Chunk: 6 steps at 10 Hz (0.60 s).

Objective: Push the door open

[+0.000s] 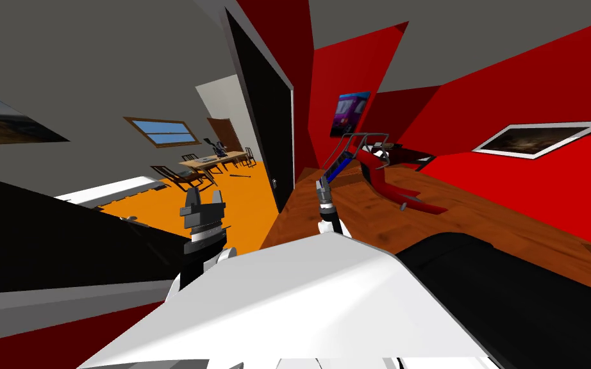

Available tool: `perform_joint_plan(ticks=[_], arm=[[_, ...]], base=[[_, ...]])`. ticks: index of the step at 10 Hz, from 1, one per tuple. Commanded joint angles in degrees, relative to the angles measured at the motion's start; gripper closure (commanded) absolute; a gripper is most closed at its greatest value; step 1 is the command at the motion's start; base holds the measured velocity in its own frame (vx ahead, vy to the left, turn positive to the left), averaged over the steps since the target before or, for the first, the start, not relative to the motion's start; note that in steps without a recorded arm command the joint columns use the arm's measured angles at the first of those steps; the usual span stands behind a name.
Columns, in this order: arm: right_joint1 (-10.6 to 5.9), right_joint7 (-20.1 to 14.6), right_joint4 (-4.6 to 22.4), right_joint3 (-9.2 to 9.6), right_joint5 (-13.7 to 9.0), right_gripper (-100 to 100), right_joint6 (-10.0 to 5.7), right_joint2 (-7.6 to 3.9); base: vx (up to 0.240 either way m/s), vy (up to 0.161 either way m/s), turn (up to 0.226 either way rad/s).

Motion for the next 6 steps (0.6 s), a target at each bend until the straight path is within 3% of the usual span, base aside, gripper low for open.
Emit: perform_joint_plan(ticks=[1,6], arm=[[-0.39,-0.3,1.9,1.79,0.0,-100,-0.41,-0.36],[-2.77,-1.2,7.7,5.57,-0.2,-100,-1.14,-1.45]], base=[[0.127,-0.041,0.021],[0.106,-0.025,0.013]])
